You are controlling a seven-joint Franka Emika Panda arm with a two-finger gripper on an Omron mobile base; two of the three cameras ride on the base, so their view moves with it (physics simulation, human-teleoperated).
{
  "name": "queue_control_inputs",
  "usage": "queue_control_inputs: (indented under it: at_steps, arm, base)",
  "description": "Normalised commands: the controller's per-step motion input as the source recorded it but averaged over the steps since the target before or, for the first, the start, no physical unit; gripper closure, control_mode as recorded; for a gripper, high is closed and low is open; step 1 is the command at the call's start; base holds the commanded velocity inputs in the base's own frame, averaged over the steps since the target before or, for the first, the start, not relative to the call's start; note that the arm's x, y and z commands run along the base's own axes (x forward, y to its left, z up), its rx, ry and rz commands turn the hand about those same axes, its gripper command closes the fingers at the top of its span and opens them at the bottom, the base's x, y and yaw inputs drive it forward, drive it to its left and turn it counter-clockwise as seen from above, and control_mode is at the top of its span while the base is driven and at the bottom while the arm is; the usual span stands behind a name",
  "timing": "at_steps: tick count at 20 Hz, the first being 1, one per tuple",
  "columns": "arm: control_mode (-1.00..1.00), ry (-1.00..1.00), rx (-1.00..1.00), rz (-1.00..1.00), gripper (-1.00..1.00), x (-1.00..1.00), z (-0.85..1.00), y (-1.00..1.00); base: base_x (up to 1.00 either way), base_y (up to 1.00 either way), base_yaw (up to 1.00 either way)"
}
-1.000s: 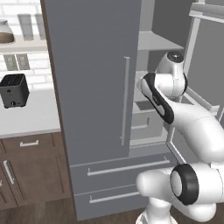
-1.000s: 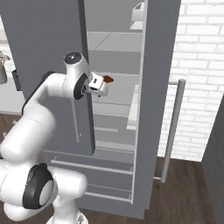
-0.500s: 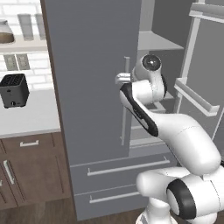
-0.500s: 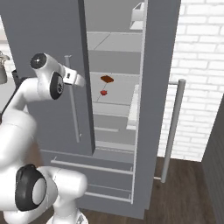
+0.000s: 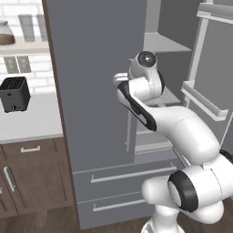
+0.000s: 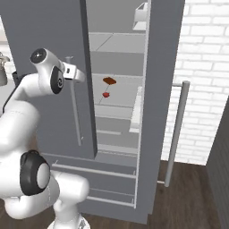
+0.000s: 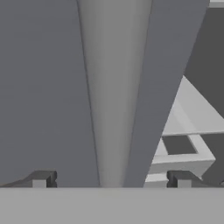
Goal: Take the strawberry from the fridge and place it on top of the pancake, located on the dining counter.
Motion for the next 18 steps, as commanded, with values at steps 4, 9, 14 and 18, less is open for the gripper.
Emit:
queue_control_inputs:
  at_steps: [4, 9, 14, 18]
  arm:
    - [-1.00, -0.05, 0.00, 0.00, -1.00, 0.27, -0.03, 0.00]
    - [-1.00, -0.14, -0.03, -0.01, -1.00, 0.20, -0.20, 0.00]
    - [-1.00, -0.11, -0.02, -0.01, -1.00, 0.39, -0.09, -0.04]
    - [-1.00, -0.03, 0.00, 0.00, -1.00, 0.10, 0.00, 0.00]
  base:
    - [0.00, 0.00, 0.00]
    - [0.00, 0.00, 0.00]
    - [0.00, 0.00, 0.00]
    - [0.00, 0.00, 0.00]
